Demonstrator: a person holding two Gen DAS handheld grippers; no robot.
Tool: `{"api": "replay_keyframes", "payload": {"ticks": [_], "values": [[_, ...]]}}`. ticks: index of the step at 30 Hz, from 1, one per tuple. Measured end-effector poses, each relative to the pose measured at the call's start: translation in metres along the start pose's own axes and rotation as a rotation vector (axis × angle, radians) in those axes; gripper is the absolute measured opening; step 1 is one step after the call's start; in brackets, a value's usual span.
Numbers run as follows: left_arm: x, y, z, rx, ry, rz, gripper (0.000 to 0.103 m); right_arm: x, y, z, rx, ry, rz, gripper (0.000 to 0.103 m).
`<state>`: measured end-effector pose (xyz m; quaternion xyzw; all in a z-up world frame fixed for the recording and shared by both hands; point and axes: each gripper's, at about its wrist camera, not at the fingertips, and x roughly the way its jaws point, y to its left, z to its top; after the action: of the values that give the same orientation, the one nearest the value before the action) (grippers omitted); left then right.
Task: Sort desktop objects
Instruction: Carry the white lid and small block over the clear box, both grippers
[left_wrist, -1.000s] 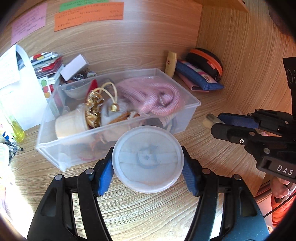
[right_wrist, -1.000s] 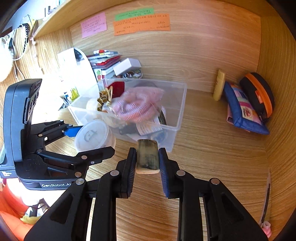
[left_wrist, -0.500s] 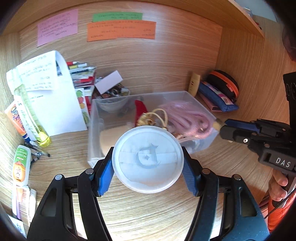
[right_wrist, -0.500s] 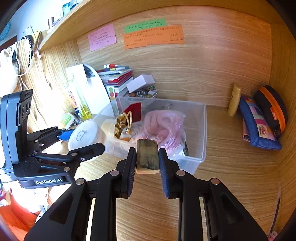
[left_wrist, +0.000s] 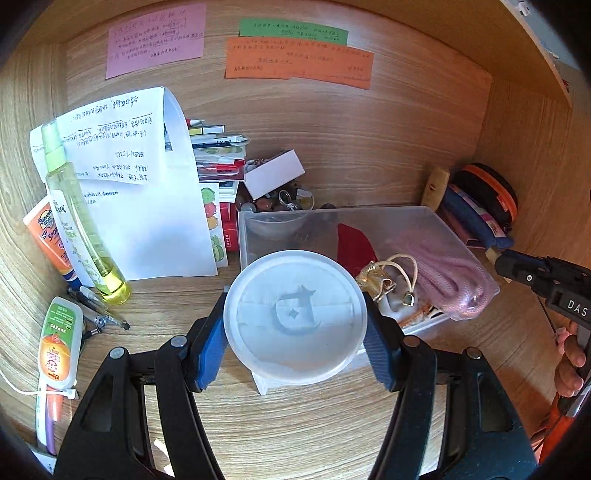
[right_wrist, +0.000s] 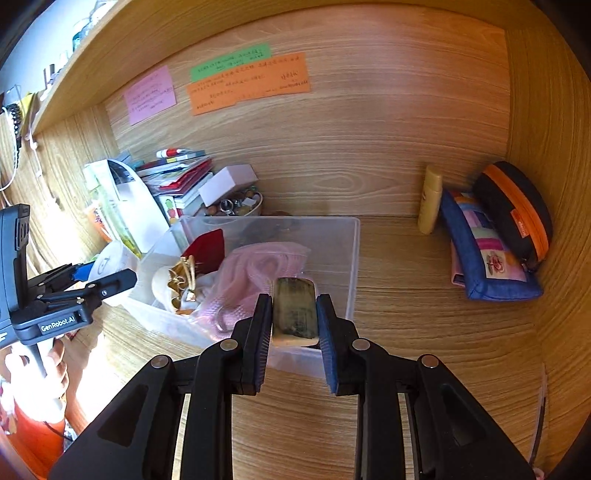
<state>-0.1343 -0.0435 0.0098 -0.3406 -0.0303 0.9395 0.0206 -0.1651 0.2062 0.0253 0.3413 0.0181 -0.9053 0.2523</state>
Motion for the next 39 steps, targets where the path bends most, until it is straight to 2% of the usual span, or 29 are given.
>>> {"api": "replay_keyframes", "payload": {"ticks": [12, 23, 39], "values": [[0.031, 0.0, 0.013, 0.002, 0.033, -0.007, 0.065, 0.031, -0.01, 0.006, 0.01, 0.044, -0.018, 0.022], [0.029, -0.009, 0.014, 0.04, 0.022, -0.009, 0.067, 0.048, -0.01, 0.006, -0.002, 0.078, -0.034, 0.022], [0.019, -0.008, 0.012, 0.026, 0.023, -0.037, 0.071, 0.04, -0.006, 0.008, -0.023, 0.075, -0.059, 0.023]]}}
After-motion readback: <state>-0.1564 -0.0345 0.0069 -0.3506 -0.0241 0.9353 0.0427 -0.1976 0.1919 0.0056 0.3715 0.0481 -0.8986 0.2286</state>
